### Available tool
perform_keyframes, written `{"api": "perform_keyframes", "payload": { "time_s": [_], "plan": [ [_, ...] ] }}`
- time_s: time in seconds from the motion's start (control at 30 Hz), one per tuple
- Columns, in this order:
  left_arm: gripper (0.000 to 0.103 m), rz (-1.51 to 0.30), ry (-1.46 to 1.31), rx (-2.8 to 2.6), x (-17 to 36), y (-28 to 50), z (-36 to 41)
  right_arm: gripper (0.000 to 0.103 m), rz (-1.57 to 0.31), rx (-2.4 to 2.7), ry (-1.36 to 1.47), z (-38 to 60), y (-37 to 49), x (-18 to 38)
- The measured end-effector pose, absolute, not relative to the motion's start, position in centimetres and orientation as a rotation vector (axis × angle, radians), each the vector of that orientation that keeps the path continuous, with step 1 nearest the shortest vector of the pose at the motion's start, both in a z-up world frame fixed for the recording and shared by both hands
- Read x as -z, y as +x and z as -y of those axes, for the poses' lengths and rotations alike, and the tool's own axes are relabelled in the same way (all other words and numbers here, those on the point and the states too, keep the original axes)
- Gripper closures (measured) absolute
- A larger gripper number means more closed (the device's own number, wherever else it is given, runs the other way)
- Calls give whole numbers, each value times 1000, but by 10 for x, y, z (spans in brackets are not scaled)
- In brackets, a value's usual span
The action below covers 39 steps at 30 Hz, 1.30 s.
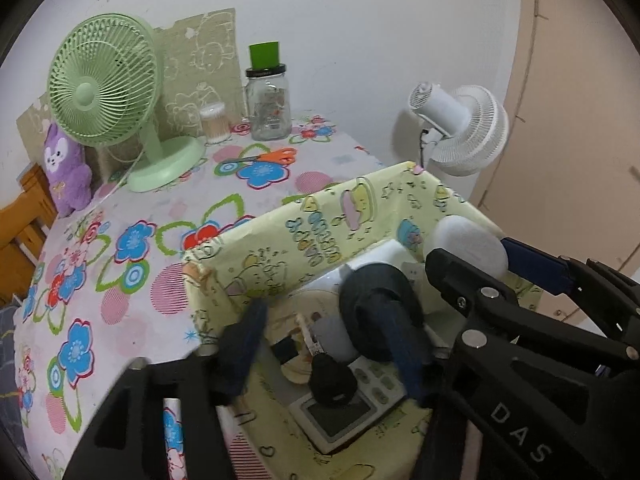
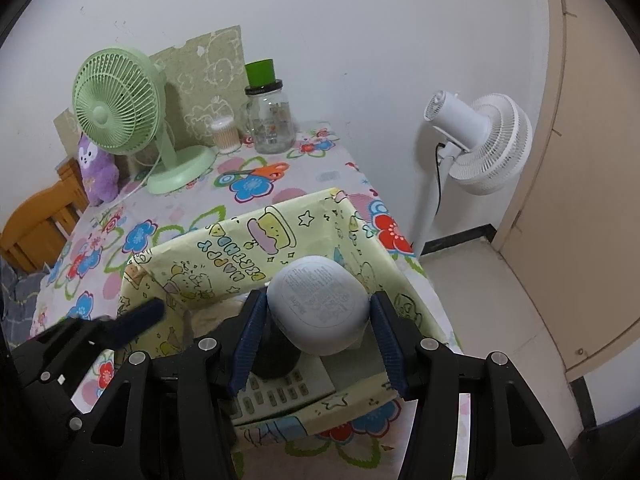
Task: Organize rigid objects
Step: 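Lower the white case into the box and open the right tool while the left tool releases the key, then withdraw both open tools up out of the yellow box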
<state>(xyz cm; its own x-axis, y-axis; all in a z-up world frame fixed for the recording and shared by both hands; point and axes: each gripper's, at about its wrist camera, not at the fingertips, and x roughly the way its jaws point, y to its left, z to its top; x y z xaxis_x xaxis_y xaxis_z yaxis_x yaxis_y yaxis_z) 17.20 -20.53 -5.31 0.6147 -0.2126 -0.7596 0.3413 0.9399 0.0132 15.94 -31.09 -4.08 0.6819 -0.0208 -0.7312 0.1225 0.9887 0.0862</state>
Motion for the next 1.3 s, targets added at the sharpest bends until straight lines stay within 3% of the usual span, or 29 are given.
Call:
{"api": "perform_keyframes", "payload": {
  "time_s": [0.33, 0.47, 0.83, 1.03, 1.3],
  "plan": [
    [27, -818, 212, 295, 45, 164, 199, 46, -838, 15, 129, 296, 176, 48],
    [13, -822, 205, 218, 44, 169, 189, 46, -843, -4, 135, 291, 182, 50],
    [12, -863, 187, 179, 50, 172, 173, 45, -882, -56, 137, 274, 187, 55],
    [7, -854, 167, 157, 48, 161, 157, 23, -869, -63, 133, 264, 174, 50],
    [3, -832, 135, 148, 42, 144, 129, 19, -830, -52, 115, 242, 149, 40]
  ]
}}
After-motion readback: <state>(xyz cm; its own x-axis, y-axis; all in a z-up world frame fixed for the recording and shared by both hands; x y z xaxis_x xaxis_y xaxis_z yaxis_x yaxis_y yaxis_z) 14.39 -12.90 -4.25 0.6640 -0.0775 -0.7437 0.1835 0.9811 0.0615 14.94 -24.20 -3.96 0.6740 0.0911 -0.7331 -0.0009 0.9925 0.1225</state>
